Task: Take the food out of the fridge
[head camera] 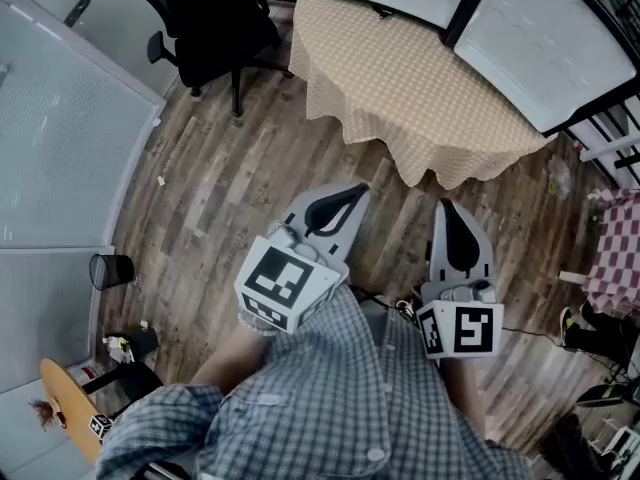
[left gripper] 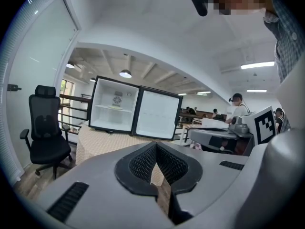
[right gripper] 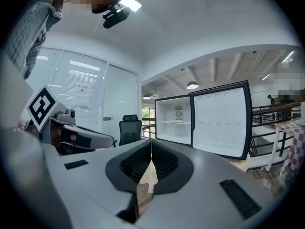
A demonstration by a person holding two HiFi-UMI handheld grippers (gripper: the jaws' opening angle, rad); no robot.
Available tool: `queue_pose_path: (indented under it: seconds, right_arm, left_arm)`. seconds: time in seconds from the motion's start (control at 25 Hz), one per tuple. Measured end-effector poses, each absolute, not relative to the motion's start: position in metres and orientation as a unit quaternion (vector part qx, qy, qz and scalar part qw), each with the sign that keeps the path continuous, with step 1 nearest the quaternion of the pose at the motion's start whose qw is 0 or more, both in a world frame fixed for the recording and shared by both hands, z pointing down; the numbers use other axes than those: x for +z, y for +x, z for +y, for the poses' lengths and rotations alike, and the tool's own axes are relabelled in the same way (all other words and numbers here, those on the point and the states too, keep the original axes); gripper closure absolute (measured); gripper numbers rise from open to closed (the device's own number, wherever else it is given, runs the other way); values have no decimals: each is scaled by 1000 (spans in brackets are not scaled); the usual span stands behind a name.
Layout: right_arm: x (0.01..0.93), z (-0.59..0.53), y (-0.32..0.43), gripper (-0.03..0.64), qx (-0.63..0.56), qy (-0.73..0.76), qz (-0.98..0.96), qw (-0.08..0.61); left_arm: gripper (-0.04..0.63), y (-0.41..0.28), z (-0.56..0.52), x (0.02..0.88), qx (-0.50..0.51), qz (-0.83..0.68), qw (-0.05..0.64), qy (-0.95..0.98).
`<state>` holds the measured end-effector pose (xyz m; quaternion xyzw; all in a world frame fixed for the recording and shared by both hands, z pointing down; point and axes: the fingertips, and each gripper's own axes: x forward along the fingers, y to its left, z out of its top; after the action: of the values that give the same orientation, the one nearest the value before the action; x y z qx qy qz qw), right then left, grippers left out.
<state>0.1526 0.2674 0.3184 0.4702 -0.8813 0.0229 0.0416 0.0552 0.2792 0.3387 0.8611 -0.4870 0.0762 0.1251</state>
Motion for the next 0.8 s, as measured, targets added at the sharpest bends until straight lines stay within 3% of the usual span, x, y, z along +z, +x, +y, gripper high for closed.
queue_pose_path:
  seconds: [0.4, 0.8]
  right_arm:
    - [323, 232, 111, 606, 74, 509, -857, 16]
    - [337, 212, 92, 606, 73, 504, -860, 41]
  left_arm:
    - [589, -4, 247, 335, 68, -476, 111, 869]
    - [589, -34, 238, 346, 64, -493, 125, 859]
